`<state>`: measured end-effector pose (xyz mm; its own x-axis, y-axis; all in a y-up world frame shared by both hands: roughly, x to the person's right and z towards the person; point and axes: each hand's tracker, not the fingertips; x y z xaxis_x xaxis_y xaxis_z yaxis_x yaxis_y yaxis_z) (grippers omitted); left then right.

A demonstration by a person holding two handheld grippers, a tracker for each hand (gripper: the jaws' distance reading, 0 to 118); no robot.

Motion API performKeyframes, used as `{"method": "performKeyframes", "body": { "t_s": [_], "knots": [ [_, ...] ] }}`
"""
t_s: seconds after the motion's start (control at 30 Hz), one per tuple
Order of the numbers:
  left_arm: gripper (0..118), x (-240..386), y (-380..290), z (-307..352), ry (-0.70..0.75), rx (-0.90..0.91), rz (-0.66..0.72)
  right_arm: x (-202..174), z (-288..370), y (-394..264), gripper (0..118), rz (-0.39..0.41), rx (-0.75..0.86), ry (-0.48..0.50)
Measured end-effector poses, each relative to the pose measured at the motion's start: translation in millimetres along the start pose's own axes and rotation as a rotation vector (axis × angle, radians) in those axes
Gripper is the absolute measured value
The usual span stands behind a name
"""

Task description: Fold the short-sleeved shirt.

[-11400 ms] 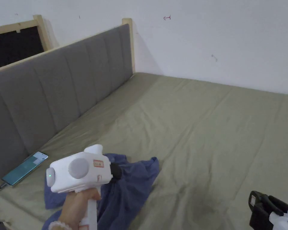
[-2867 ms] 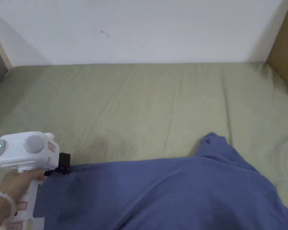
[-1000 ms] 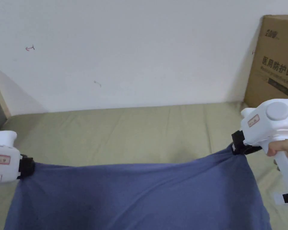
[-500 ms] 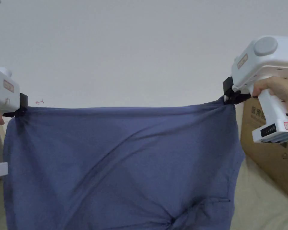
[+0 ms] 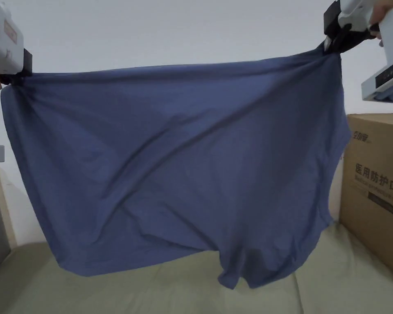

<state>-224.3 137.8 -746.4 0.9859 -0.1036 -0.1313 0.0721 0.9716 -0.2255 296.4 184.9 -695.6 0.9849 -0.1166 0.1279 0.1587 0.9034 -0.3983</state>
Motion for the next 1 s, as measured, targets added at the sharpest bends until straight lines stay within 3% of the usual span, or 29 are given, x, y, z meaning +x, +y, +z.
{"method": "performKeyframes", "body": {
  "t_s": [0.13,0.27,0.47,0.6,0.7,0.77,0.87,0.93,1.0],
  "knots": [
    [0,12.2,-37.7,-14.9,-0.005,-0.063,-0.049,7.3,-22.0,-22.5,0,0.002,-0.044,0.0],
    [0,30.3,-106.6,-42.5,-0.007,-0.171,-0.101,14.8,-66.2,-85.1,0,-0.011,-0.166,-0.026],
    [0,55.2,-264.7,-98.3,0.014,-0.414,-0.052,29.3,-174.1,-229.1,0,-0.042,-0.426,-0.052],
    [0,68.2,-371.2,-126.7,0.017,-0.58,-0.089,41.8,-246.7,-336.8,0,-0.059,-0.658,-0.058],
    [0,70.4,-436.4,-138.3,0.038,-0.692,-0.058,55.5,-283.7,-406.4,0,-0.149,-0.747,-0.086],
    [0,66.4,-467.8,-150.3,0.044,-0.741,-0.039,62.6,-297.2,-442.3,0,-0.187,-0.812,-0.086],
    [0,60.8,-497.5,-146.5,0.049,-0.778,-0.062,68.2,-294.1,-472.7,0,-0.15,-0.839,-0.095],
    [0,51.9,-504.3,-134.3,0.024,-0.777,-0.045,76.7,-281.7,-477.2,0,-0.146,-0.826,-0.04],
    [0,42.6,-507.8,-108.6,-0.003,-0.74,-0.021,87.2,-258.0,-479.0,0,-0.194,-0.787,0.027]
  ]
}}
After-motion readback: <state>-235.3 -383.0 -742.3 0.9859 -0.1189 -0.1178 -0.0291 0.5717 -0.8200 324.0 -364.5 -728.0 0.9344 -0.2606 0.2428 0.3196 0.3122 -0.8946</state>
